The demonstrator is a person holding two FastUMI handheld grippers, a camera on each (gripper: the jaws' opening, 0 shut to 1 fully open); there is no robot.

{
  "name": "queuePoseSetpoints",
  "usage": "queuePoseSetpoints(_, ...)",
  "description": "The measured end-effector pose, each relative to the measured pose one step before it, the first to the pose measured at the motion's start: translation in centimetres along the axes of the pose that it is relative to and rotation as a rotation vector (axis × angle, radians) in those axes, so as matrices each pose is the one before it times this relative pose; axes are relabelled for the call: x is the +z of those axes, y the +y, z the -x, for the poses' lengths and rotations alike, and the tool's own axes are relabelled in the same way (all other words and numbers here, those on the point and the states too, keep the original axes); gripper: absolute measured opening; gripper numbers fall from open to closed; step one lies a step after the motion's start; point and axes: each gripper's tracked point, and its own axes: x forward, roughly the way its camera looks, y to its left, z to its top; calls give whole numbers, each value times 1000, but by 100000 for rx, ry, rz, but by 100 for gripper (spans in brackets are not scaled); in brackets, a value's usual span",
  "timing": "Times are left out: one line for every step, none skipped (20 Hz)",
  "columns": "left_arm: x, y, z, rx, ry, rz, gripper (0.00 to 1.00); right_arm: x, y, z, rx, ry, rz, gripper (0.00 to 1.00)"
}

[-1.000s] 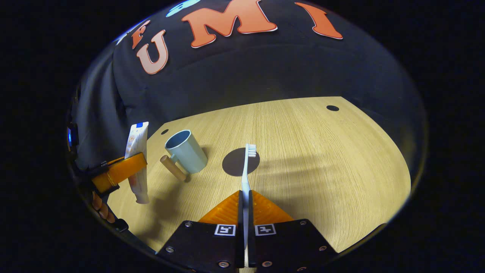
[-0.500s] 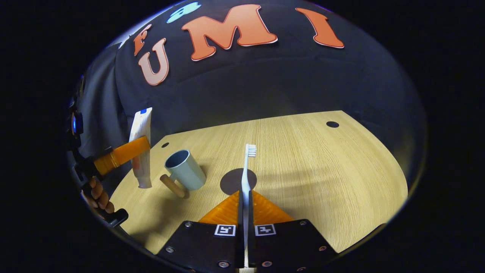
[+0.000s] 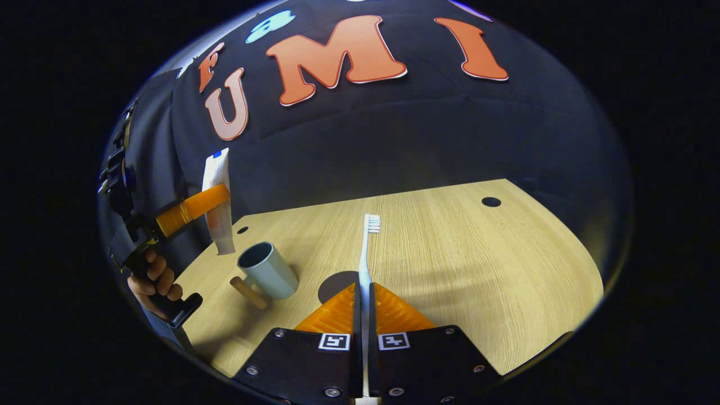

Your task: Put the toothbrush and toothpaste on the desktop into the cup, then pick up the cup and place it on the coaster on the desktop.

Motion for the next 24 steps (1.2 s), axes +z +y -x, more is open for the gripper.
queuePoseSetpoints(-350, 446, -400, 940, -622, 314, 19, 136, 223, -145, 898, -312, -33, 4)
queuePoseSetpoints(-410, 261, -450, 567, 515, -11, 19, 69, 143, -137, 803, -276, -136, 4)
queuePoseSetpoints(-592, 179, -455, 66, 350, 355, 19, 40, 86, -65, 650, -318, 74, 4)
queuePoseSetpoints(-567, 36, -450, -110, 845, 211, 19, 106, 159, -97, 525, -509, 215, 4)
queuePoseSetpoints(-641, 63, -457, -4, 585, 170, 19, 107, 85, -74, 426, -655, 84, 4)
queuePoseSetpoints(-555, 187, -324, 436, 1179, 15, 19, 207, 139, -113, 659, -719, -20, 4)
queuePoseSetpoints(-791, 161, -191, 112, 1339, 25, 19, 238, 171, -90, 582, -669, 71, 4)
queuePoseSetpoints(-337, 201, -164, 261, 738, 216, 18, 134, 282, 49, 618, -727, 441, 4)
queuePoseSetpoints(-440, 111, -149, -144, 776, 124, 19, 187, 113, -123, 257, -736, 485, 4)
queuePoseSetpoints(-321, 225, 49, 412, 724, -155, 19, 178, 315, -38, 487, -688, 589, 4)
queuePoseSetpoints(-478, 209, 164, 69, 590, -624, 18, 248, 139, -40, 336, -965, 298, 4)
queuePoseSetpoints(-352, 264, 73, 259, 131, -696, 19, 259, 176, -288, 53, -1025, 511, 4)
queuePoseSetpoints(-277, 315, 90, 29, 296, -666, 19, 125, -28, -275, -699, -492, 775, 4)
queuePoseSetpoints(-227, 266, 146, 24, 274, 89, 19, 101, 182, -82, -241, -253, 475, 4)
queuePoseSetpoints(-240, 76, 154, -338, 109, 656, 19, 322, 222, -183, 63, -676, -41, 4)
queuePoseSetpoints(-113, 91, 180, -309, 333, 590, 19, 284, 400, -215, 284, -533, 59, 4)
queuePoseSetpoints(-40, -130, 63, -393, 138, -139, 19, 327, 364, -238, 547, -1015, 147, 4)
queuePoseSetpoints(-62, -55, 196, -28, 311, -678, 19, 374, 202, -176, 517, -774, 500, 4)
queuePoseSetpoints(-342, -69, 184, -306, 454, -722, 19, 467, 425, -250, 618, -826, 649, 4)
queuePoseSetpoints(-131, -70, 293, -91, 578, -623, 20, 495, 843, -472, 722, -992, 609, 4)
queuePoseSetpoints(-411, 7, 154, -219, 480, -133, 20, 624, 650, -384, 1098, -1578, 342, 4)
queuePoseSetpoints(-382, -246, 299, -974, 732, -182, 20, 627, 705, -475, 1204, -1774, -208, 4)
queuePoseSetpoints(-241, -20, 229, -737, 222, -243, 22, 470, 790, -512, 1831, -1394, -642, 4)
queuePoseSetpoints(-323, 190, 280, -91, 610, -327, 22, 439, 768, -482, 1544, -1734, -1113, 4)
